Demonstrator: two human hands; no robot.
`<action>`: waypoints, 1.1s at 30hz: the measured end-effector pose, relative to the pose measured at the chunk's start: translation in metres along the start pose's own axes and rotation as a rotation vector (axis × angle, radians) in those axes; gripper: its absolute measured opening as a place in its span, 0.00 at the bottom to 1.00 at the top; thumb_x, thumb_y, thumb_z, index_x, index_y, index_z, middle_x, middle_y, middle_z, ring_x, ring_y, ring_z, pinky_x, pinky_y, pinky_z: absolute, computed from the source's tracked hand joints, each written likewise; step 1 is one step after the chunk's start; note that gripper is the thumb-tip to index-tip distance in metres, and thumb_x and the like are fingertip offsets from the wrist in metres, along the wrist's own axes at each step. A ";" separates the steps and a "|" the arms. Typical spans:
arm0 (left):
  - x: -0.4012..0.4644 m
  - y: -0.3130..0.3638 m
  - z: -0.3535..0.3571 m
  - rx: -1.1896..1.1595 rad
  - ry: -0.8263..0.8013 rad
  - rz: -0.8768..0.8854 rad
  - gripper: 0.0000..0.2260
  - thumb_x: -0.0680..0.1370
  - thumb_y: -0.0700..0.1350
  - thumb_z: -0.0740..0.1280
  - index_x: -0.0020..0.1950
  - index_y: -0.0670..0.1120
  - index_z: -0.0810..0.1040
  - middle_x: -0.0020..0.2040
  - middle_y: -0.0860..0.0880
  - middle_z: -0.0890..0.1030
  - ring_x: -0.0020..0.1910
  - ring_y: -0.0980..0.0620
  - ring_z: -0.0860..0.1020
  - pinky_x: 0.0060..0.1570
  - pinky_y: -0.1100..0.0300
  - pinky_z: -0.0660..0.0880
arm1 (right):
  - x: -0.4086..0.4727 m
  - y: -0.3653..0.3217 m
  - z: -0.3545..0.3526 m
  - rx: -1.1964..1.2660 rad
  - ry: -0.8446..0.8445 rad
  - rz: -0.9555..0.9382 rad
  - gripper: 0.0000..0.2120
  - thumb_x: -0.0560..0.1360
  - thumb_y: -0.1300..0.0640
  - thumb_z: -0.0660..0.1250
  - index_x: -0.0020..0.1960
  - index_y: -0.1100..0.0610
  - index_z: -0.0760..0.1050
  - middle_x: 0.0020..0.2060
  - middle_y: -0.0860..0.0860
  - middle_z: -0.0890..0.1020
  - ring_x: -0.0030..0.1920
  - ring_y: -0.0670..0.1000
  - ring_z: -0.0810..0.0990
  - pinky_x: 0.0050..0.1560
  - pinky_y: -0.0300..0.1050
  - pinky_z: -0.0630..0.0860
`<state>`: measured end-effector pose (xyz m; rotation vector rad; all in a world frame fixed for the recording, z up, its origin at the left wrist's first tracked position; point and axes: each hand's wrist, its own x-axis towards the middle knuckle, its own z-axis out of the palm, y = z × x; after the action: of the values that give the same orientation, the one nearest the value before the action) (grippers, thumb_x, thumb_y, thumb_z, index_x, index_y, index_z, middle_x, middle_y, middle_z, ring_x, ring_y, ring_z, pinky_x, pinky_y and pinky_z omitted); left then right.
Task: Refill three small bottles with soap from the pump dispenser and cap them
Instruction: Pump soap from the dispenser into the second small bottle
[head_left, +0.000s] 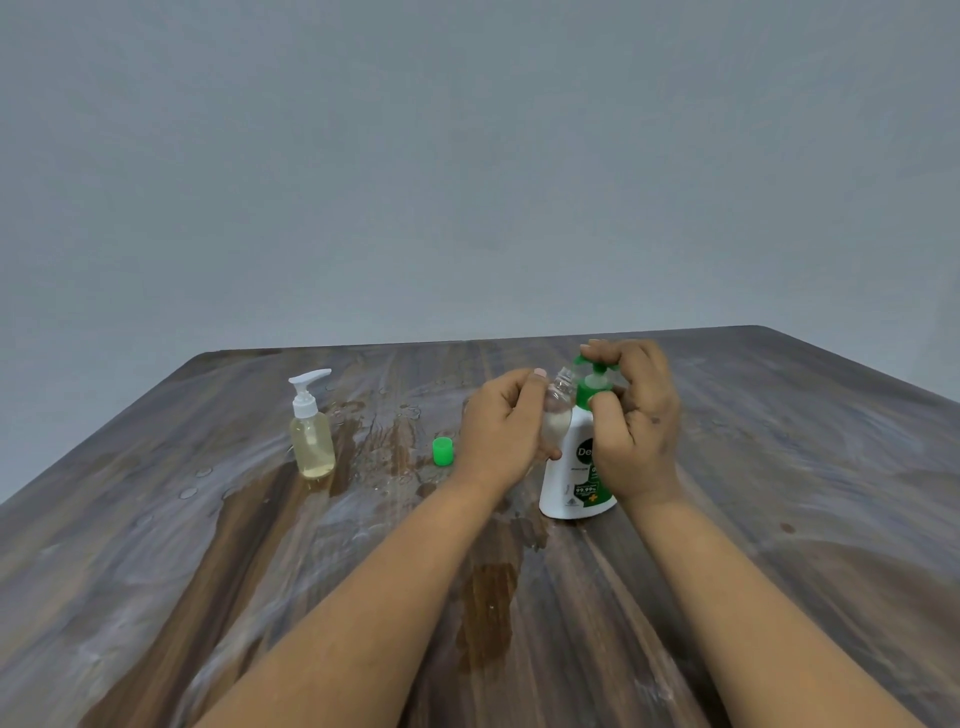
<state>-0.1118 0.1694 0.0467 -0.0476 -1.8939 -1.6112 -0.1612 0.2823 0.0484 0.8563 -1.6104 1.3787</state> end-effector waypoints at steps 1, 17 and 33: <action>0.000 -0.001 0.000 0.003 0.000 0.001 0.19 0.83 0.45 0.59 0.31 0.47 0.73 0.24 0.52 0.77 0.22 0.48 0.78 0.21 0.63 0.70 | 0.001 0.000 0.000 0.001 0.000 -0.004 0.15 0.66 0.65 0.57 0.48 0.60 0.78 0.45 0.48 0.77 0.48 0.53 0.77 0.47 0.45 0.74; 0.004 -0.008 0.001 0.039 0.005 0.030 0.19 0.83 0.46 0.59 0.34 0.39 0.73 0.23 0.50 0.75 0.24 0.46 0.77 0.29 0.52 0.73 | 0.001 0.002 -0.001 0.014 -0.014 -0.016 0.16 0.66 0.61 0.57 0.50 0.58 0.79 0.45 0.44 0.76 0.49 0.53 0.77 0.47 0.50 0.75; 0.003 -0.005 0.000 0.060 0.005 0.029 0.19 0.83 0.46 0.59 0.33 0.43 0.74 0.24 0.51 0.77 0.25 0.40 0.79 0.28 0.54 0.73 | 0.001 0.002 -0.001 0.036 -0.006 0.003 0.15 0.66 0.62 0.57 0.48 0.59 0.78 0.44 0.44 0.77 0.48 0.53 0.77 0.46 0.48 0.75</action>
<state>-0.1162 0.1667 0.0440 -0.0456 -1.9279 -1.5337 -0.1633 0.2833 0.0487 0.8804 -1.5966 1.4127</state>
